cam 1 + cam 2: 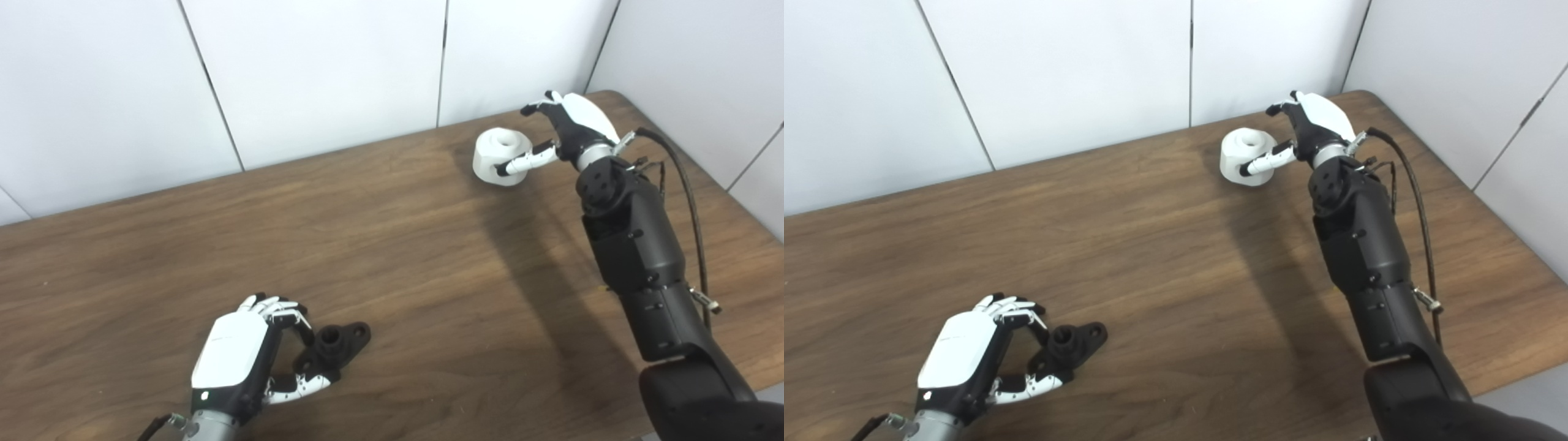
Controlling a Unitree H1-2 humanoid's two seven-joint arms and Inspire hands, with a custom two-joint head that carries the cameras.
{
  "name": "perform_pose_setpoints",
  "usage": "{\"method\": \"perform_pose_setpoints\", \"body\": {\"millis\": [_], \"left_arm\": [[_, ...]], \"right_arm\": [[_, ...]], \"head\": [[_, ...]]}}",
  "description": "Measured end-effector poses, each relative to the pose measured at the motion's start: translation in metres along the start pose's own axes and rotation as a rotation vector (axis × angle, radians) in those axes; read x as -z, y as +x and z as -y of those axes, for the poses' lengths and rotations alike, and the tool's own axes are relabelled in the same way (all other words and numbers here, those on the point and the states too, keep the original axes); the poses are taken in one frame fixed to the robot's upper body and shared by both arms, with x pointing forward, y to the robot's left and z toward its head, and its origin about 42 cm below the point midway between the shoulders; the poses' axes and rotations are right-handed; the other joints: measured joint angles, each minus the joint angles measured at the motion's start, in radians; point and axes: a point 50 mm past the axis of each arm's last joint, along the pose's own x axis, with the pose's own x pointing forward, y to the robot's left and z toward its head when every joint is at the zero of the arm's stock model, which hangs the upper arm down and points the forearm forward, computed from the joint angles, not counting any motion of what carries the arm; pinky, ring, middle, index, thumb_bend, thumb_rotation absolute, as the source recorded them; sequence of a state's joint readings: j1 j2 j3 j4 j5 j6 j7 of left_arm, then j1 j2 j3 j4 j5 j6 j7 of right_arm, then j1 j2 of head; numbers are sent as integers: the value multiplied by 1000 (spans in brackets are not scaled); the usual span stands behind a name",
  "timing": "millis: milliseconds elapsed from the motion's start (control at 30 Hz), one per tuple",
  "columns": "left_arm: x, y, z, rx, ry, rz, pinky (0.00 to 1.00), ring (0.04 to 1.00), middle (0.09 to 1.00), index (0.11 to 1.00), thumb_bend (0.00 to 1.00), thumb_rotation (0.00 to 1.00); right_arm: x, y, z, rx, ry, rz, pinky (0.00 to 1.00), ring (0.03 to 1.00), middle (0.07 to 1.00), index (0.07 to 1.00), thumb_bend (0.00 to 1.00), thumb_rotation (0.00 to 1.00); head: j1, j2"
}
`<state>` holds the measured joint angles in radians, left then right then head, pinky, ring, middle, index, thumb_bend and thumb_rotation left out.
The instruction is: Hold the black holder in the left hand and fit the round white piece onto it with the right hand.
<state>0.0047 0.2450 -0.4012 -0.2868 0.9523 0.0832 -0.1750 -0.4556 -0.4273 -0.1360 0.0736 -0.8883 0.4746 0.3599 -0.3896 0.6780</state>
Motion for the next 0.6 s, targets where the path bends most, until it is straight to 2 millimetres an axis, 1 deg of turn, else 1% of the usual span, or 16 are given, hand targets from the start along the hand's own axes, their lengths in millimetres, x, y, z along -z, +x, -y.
{"method": "perform_pose_setpoints", "body": {"millis": [133,367,600], "left_arm": [[0,0,0,-1,0,-1,932,840,748,486,520,46],[0,0,0,-2,-2,-3,935,846,748,486,520,46],[0,0,1,-5,-3,-3,936,844,748,486,520,46]], "right_arm": [[-1,3,2,-6,-25,-4,1000,1000,1000,814,955,321],[3,6,-7,-44,-40,-21,1000,1000,1000,796,938,300],[2,8,-14,-68,-54,-24,1000,1000,1000,777,924,313]], "head": [[3,2],[17,0],[21,3]]}}
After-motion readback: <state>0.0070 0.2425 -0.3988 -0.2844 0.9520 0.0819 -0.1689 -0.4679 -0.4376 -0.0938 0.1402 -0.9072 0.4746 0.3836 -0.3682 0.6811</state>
